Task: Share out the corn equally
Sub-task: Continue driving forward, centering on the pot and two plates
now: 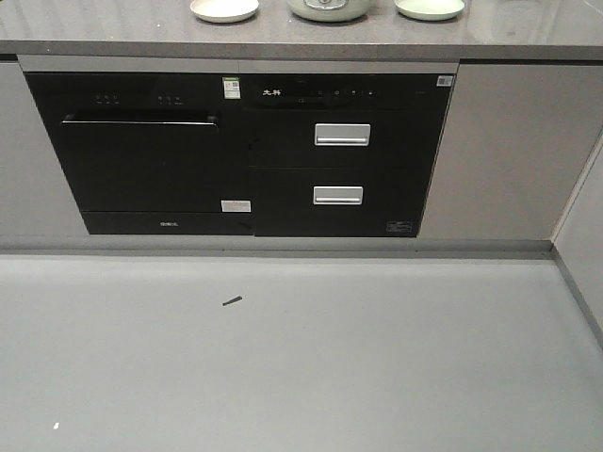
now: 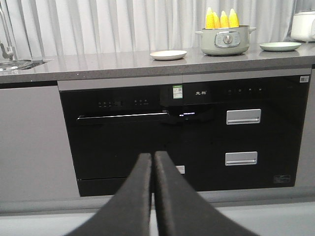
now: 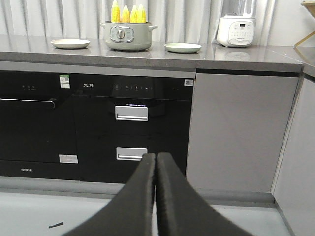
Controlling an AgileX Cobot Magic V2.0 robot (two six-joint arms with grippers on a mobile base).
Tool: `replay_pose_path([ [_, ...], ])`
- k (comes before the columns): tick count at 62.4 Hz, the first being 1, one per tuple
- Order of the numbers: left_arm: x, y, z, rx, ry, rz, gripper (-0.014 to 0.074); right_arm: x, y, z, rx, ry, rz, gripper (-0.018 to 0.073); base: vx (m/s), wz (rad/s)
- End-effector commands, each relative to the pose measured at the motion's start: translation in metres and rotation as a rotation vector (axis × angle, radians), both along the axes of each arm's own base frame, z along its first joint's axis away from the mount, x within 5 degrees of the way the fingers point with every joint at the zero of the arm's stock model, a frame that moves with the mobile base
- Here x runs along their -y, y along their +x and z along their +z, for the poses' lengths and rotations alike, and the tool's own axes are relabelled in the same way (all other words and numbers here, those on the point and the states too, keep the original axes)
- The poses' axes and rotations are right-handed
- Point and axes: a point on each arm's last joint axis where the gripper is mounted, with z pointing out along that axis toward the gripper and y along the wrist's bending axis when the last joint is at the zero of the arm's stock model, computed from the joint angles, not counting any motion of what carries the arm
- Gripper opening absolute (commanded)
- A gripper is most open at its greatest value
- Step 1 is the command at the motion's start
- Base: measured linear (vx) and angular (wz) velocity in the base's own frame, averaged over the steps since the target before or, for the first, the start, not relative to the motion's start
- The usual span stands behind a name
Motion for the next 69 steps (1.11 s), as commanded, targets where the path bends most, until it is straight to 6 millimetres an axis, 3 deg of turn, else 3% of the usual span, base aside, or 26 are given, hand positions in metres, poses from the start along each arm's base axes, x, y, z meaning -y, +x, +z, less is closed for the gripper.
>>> replay_pose_path([
  [1, -0.0008, -0.0015, 0.0067, 0.087, -0.013, 0.008, -0.0007, 0.0004, -0.0001, 0.0048, 0.077, -0.005, -0.006, -0.0004, 0.12, 0.02],
  [69, -0.0008, -0.0015, 0.0067, 0.087, -0.013, 0.008, -0.0007, 0.0004, -0.0001, 0.0048, 0.077, -0.005, -0.006, -0.0004, 0.10, -0.01],
])
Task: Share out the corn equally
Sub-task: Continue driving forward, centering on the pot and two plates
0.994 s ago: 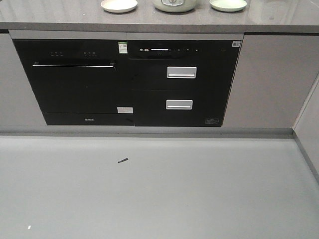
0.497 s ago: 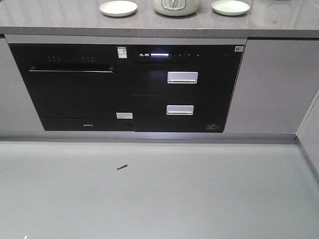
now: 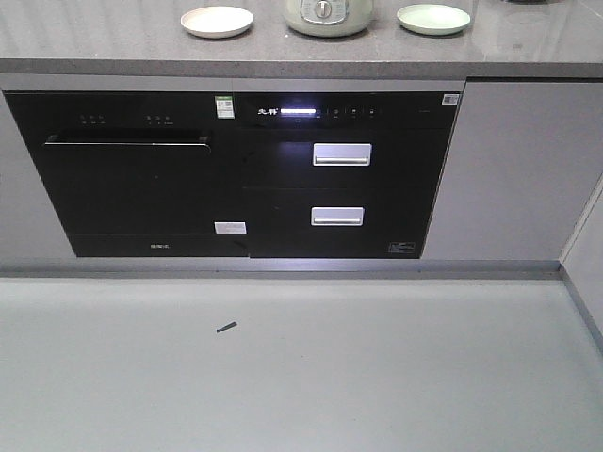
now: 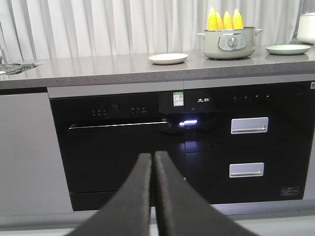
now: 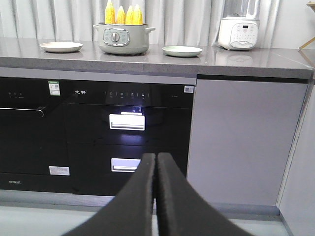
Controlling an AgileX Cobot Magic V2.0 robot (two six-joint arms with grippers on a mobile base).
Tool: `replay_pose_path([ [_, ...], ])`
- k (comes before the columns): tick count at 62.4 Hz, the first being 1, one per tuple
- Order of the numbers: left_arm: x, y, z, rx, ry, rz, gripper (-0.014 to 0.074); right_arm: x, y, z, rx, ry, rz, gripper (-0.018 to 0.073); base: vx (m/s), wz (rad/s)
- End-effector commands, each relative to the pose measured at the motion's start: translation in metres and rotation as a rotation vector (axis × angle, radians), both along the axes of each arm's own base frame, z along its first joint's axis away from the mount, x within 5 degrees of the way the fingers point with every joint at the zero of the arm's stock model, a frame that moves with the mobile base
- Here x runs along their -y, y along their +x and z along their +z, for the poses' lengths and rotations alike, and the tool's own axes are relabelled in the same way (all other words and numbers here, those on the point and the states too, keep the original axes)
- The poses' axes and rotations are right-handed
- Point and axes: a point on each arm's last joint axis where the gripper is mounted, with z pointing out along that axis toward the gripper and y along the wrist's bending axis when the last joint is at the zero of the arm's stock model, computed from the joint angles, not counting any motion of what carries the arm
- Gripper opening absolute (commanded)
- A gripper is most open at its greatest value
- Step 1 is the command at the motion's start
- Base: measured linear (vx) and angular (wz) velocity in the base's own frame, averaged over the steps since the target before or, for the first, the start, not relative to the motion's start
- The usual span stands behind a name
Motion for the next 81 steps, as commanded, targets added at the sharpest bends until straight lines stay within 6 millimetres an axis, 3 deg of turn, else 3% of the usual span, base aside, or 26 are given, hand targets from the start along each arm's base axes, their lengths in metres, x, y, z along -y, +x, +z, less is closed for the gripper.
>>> replay_pose_path([
  [1, -0.0008, -0.0015, 0.0067, 0.087, -0.013, 0.008, -0.0007, 0.0004, -0.0001, 0.0048, 0.077, -0.005, -0.006, -0.0004, 0.09, -0.02],
  [81, -0.0008, -0.0015, 0.0067, 0.087, -0.013, 0.008, -0.0007, 0.0004, -0.0001, 0.0048, 0.077, -0.005, -0.006, -0.0004, 0.08, -0.03],
])
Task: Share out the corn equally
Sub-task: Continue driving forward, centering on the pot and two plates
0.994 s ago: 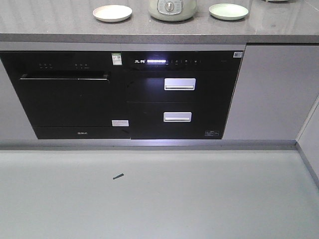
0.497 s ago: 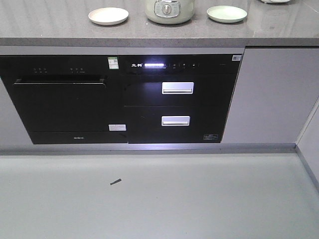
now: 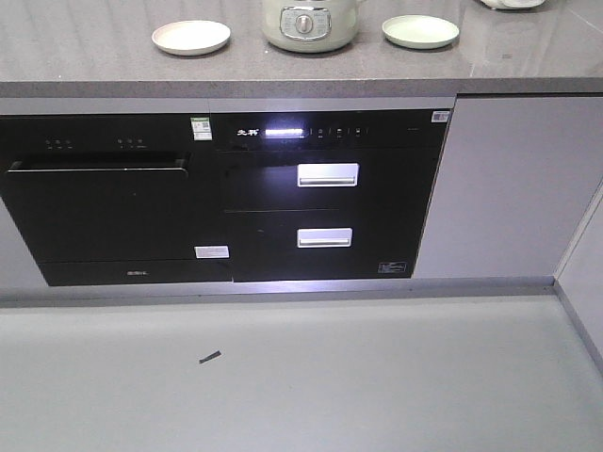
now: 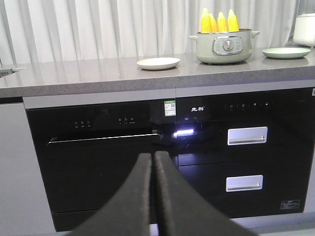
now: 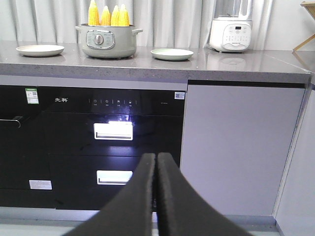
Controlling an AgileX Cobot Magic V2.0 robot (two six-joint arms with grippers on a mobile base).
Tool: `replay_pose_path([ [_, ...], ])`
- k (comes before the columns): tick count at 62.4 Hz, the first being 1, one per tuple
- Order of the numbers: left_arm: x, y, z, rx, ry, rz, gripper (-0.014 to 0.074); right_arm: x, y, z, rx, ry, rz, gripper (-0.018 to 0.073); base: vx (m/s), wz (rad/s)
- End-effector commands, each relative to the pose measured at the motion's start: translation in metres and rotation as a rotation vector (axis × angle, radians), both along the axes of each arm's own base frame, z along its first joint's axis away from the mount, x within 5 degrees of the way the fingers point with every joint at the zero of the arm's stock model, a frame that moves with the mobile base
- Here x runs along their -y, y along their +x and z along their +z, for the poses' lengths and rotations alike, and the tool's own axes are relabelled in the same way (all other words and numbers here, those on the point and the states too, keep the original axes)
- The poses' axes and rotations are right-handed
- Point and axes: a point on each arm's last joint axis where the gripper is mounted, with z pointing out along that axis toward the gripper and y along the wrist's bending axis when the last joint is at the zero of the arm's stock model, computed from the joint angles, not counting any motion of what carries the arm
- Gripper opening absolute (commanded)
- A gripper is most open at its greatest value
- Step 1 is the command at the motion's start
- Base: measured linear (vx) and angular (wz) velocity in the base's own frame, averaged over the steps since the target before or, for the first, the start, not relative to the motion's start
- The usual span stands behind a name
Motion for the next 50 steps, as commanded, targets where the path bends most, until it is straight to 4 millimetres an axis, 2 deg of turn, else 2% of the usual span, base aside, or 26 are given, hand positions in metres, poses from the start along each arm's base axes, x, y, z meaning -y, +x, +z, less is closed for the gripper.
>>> replay_pose_path([
  [1, -0.0008, -0.0015, 0.0067, 0.087, -0.013, 0.008, -0.0007, 0.0004, -0.0001, 0.0048, 0.077, -0.005, -0.006, -0.0004, 0.10, -0.04],
  [50, -0.0008, -0.0015, 0.0067, 0.087, -0.013, 0.008, -0.0007, 0.0004, -0.0001, 0.0048, 0.077, -0.005, -0.006, -0.0004, 0.12, -0.01],
])
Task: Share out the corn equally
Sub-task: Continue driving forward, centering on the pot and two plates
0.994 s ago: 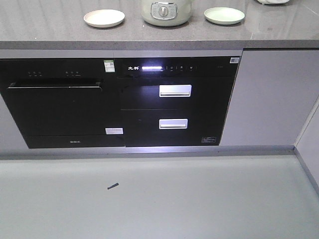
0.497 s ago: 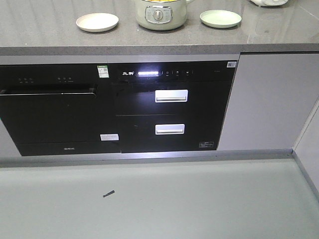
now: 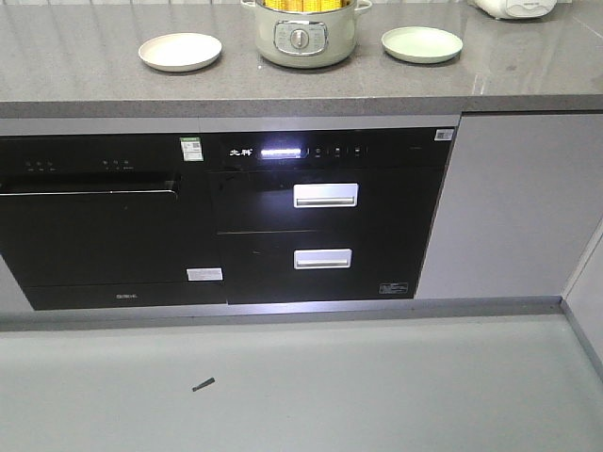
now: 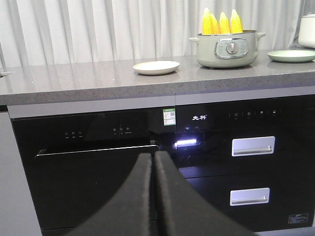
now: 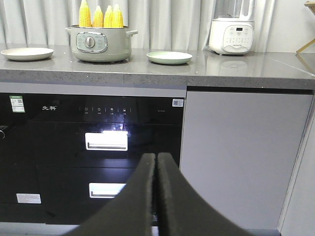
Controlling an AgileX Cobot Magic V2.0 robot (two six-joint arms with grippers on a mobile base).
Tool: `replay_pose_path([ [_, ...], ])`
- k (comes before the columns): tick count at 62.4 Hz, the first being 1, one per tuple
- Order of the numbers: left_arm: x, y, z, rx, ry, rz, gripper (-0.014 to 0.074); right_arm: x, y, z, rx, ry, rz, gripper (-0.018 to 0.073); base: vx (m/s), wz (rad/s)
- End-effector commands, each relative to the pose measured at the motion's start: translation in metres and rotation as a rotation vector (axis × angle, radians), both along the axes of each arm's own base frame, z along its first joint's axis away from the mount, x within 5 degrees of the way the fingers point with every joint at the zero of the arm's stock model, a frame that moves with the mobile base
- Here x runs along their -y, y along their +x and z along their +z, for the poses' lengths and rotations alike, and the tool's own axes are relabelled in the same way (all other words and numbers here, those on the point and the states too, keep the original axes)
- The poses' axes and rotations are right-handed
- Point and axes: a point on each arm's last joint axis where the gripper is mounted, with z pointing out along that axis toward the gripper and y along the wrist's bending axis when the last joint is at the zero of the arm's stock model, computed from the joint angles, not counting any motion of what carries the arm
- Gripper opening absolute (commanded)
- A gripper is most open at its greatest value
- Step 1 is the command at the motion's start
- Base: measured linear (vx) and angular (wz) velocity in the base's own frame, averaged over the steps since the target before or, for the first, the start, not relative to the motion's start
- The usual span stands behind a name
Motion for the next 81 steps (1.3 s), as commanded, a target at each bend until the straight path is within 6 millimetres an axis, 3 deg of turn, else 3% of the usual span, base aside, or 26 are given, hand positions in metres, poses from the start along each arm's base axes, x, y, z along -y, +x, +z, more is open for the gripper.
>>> replay_pose_path([
  [1, -0.0008, -0.0015, 0.0067, 0.087, -0.013, 0.008, -0.0007, 0.0004, -0.0001, 0.0048, 0.077, -0.005, -0.006, -0.0004, 0.13, 0.01],
  [81, -0.0008, -0.0015, 0.0067, 0.087, -0.013, 0.008, -0.0007, 0.0004, -0.0001, 0.0048, 0.077, -0.005, -0.006, -0.0004, 0.12, 0.01],
])
